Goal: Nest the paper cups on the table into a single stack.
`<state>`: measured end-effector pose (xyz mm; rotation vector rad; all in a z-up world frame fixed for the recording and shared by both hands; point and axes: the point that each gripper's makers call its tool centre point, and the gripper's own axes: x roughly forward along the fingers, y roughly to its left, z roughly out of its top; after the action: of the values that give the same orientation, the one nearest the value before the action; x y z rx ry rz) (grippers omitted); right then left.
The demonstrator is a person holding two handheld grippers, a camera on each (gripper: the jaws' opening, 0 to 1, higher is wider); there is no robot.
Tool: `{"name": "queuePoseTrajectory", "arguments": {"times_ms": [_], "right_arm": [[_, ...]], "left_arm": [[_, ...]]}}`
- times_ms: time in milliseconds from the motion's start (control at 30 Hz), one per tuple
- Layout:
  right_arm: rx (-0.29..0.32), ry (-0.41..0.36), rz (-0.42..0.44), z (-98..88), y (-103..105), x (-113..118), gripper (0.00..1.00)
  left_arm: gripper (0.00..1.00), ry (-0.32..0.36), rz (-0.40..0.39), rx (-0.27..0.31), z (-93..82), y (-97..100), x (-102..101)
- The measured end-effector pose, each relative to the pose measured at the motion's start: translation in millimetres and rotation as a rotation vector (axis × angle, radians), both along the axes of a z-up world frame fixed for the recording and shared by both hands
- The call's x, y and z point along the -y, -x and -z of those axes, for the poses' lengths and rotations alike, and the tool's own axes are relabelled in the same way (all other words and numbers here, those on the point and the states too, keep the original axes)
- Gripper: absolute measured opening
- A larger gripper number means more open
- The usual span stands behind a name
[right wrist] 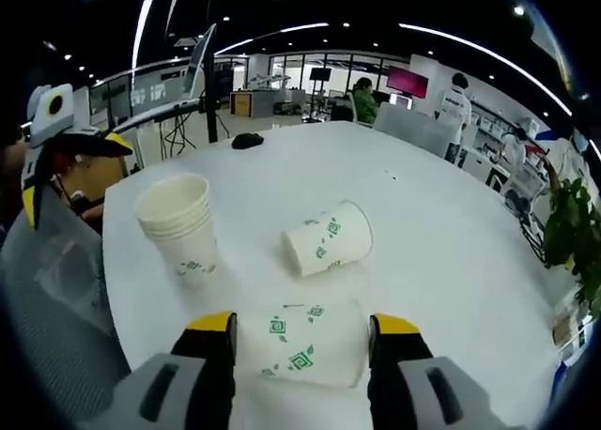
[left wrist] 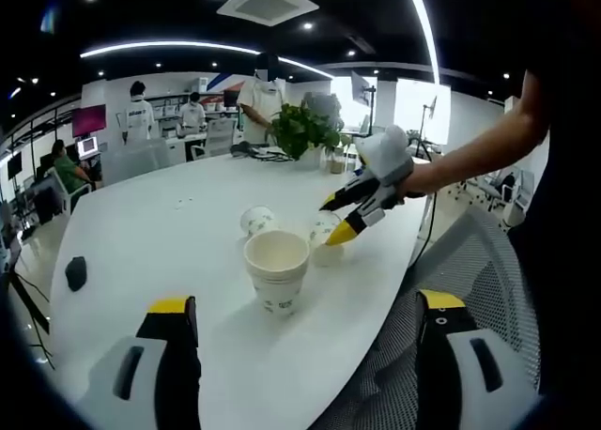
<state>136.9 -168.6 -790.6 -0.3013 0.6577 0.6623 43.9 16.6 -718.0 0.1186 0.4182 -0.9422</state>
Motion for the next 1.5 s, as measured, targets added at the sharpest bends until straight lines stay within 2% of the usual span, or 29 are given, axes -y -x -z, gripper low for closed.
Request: {"name": "queuePoseTrajectory", "arguments": {"times_ms": [167,400,700,1200,1300,1500], "right_arm": [[-0.033,-0.041,0.016,6.0,2.3,6.1,0.55],[-0.060,-0.092,0.040,5.3,4.2,10.1,0.50],[-0.107,-0.142,0.045,6.3,16.9,7.0,0.38],[-0.191,-0.316,0.064,1.4,25.6,-4.0,0.17],[-0.203,-0.333,0.072,1.2,28.0,-5.2,0.12],[-0.219,-0.360,0.077,2.7,30.7,-3.1,0.07]], "left_arm": [[0.95,-0.001,0.002,0.000,0.1,0.4,0.4],[0.95,-0.005,0.006,0.000,1.3,0.2,0.4],[0.94,-0.010,0.015,0.001,2.2,-0.6,2.4],[0.93,-0.020,0.010,-0.004,4.1,-1.6,-1.8],[0.93,-0.021,0.014,-0.003,3.9,-1.5,-0.8],[0.93,-0.030,0.019,0.000,4.8,-1.1,-0.1]]}}
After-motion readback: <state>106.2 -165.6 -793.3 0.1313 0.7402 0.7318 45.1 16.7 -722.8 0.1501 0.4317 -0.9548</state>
